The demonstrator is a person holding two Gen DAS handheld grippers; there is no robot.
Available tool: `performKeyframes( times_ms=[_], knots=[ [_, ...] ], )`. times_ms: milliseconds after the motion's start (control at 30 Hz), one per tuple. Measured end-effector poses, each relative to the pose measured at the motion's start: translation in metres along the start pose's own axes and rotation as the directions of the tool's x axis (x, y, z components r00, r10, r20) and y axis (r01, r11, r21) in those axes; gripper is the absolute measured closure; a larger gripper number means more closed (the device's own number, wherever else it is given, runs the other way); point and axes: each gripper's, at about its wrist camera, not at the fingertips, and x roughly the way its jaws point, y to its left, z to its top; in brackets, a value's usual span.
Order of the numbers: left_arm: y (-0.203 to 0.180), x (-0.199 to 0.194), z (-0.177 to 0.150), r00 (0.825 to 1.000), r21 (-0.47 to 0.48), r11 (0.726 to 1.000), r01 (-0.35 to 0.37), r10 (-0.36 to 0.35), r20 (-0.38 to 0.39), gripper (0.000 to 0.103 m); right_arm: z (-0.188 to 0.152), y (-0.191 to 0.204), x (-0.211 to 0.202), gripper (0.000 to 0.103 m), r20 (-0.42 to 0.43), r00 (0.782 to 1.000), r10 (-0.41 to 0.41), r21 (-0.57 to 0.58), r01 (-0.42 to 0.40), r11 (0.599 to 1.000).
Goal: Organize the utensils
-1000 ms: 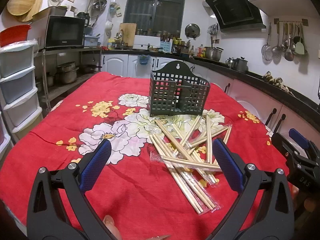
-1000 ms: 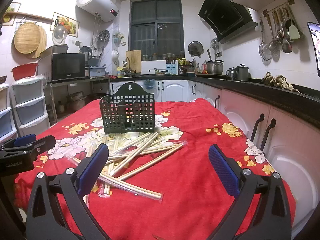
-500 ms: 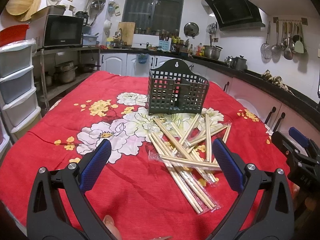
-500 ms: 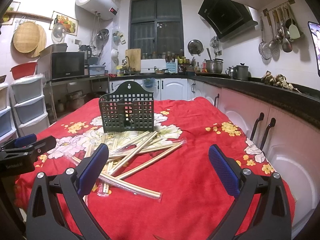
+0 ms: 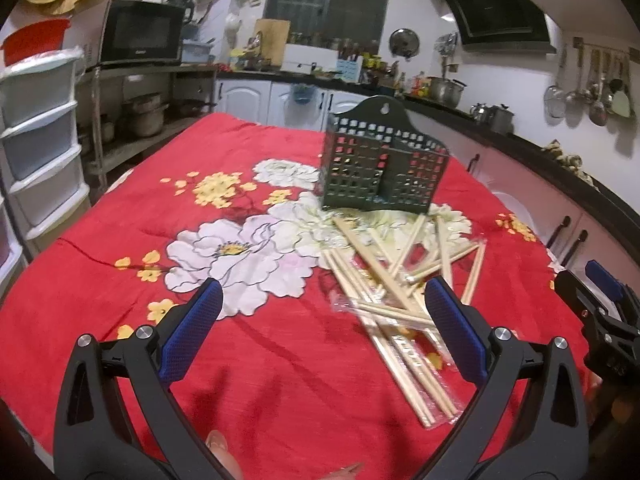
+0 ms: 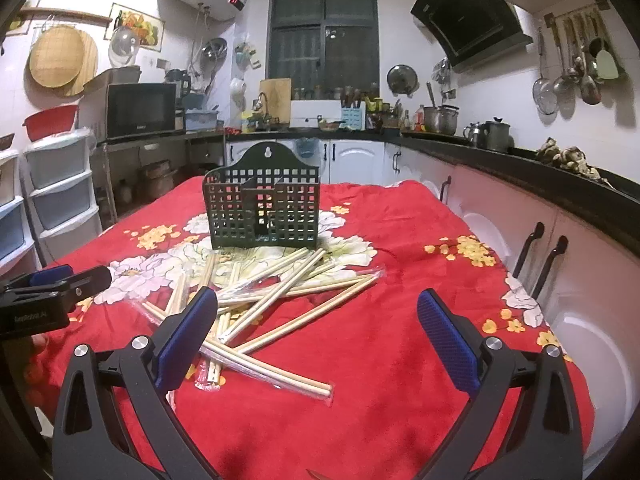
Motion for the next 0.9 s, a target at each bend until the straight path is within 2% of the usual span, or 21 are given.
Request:
performKeyframes(
  times_ms=[233, 400, 533, 633, 667, 767, 800, 900],
  knots=[
    [0.015, 0.014, 0.004, 0.998, -0.031, 1.0, 0.002, -0.004, -0.061, 0.009, 0.011, 0.01, 0.024, 0.006, -0.071, 0.996, 0.05, -0.03, -0.052, 0.998],
    [0.019, 0.024, 0.005, 0.993, -0.04, 0.999, 0.026, -0.03, -0.114, 0.009, 0.024, 0.011, 0.053, 0.006, -0.174, 0.978, 0.117, -0.005, -0.12, 0.993],
    [0.024, 0.03, 0.006, 0.977, -0.092, 0.985, 0.146, -0.158, -0.143, 0.009, 0.032, 0.009, 0.078, 0.006, -0.227, 0.964, 0.137, 0.005, -0.139, 0.99],
    [0.019, 0.04, 0.007, 0.97, -0.083, 0.985, 0.154, -0.167, -0.177, 0.011, 0.038, 0.007, 0.094, 0.006, -0.255, 0.957, 0.139, -0.006, -0.145, 0.989],
    [0.02, 0.044, 0.007, 0.962, -0.097, 0.98, 0.175, -0.191, -0.194, 0.011, 0.039, 0.006, 0.099, 0.006, -0.262, 0.954, 0.143, -0.005, -0.15, 0.989],
    [0.019, 0.057, 0.006, 0.942, -0.137, 0.967, 0.214, -0.241, -0.234, 0.018, 0.046, -0.002, 0.119, 0.009, -0.303, 0.941, 0.151, 0.008, -0.156, 0.988],
    [0.018, 0.06, 0.005, 0.937, -0.142, 0.965, 0.221, -0.25, -0.243, 0.022, 0.048, -0.005, 0.125, 0.014, -0.318, 0.936, 0.151, 0.012, -0.155, 0.988],
    [0.018, 0.069, 0.002, 0.917, -0.175, 0.95, 0.26, -0.299, -0.264, 0.031, 0.05, -0.013, 0.147, 0.019, -0.367, 0.917, 0.16, 0.033, -0.159, 0.987]
  ],
)
